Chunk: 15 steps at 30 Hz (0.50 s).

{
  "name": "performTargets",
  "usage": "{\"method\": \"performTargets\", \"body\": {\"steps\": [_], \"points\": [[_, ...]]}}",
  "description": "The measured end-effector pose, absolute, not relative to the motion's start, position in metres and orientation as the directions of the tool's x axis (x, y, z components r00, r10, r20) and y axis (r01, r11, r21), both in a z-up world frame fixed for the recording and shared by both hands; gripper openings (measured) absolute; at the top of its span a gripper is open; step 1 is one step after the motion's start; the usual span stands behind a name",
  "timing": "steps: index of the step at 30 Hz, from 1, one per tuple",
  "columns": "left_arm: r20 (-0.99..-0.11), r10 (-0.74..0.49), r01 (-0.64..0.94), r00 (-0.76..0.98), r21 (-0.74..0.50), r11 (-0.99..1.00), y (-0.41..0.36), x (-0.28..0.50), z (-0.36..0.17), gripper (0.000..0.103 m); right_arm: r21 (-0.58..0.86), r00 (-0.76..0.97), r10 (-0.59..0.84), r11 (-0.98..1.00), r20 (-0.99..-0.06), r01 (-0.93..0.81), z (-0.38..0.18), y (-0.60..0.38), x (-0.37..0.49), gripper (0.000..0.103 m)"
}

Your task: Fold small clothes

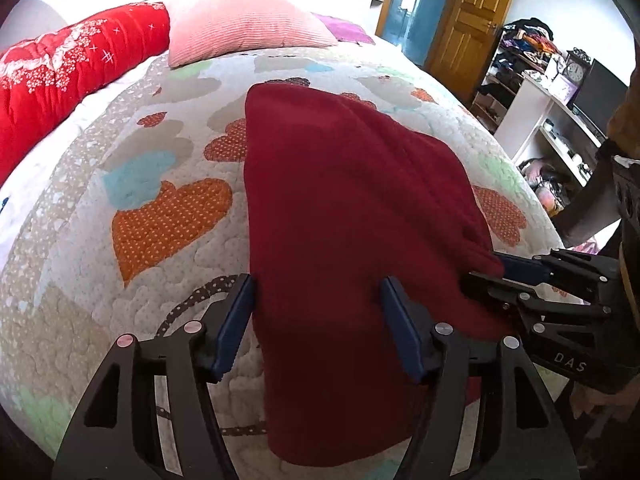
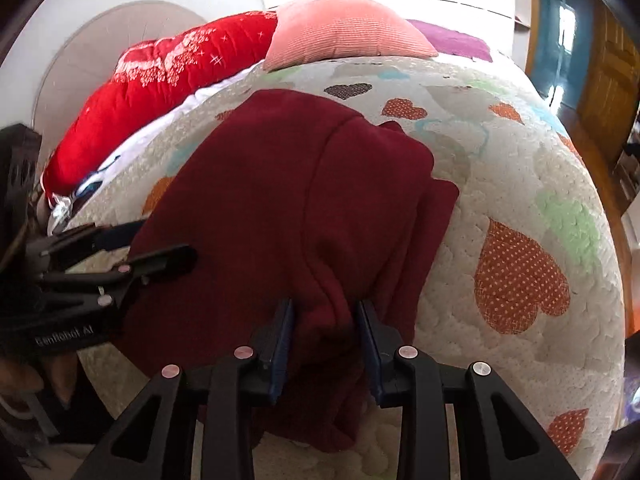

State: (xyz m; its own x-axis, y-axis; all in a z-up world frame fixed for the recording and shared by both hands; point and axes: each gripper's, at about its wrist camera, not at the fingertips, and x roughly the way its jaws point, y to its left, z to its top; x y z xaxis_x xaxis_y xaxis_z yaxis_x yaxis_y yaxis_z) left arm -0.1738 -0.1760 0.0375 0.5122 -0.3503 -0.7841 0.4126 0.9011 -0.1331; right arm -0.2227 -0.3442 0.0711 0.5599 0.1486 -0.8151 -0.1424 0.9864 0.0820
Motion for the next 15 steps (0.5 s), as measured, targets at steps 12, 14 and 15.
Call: {"method": "performTargets", "body": {"steps": [12,14,15], "points": [[-0.762,-0.309,0.383,0.57,-0.086,0.92,-0.17,-0.186,0.061,0.065,0.161,0.635,0.182,0.983,-0.751,-0.091,0.11,-0.342,-0.245,0.043],[-0.745,-0.298,0.368,0.597,-0.075,0.927,-0.167,-0.189,0.068,0.065,0.152,0.659,0.165,0.985,-0.734,-0.077,0.119,-0.34,-0.248,0.046],[-0.737,-0.294,0.361,0.609,-0.073,0.93,-0.166,-0.19,0.071,0.065,0.15,0.671,0.158,0.986,-0.724,-0.07,0.123,-0.339,-0.249,0.047]]}}
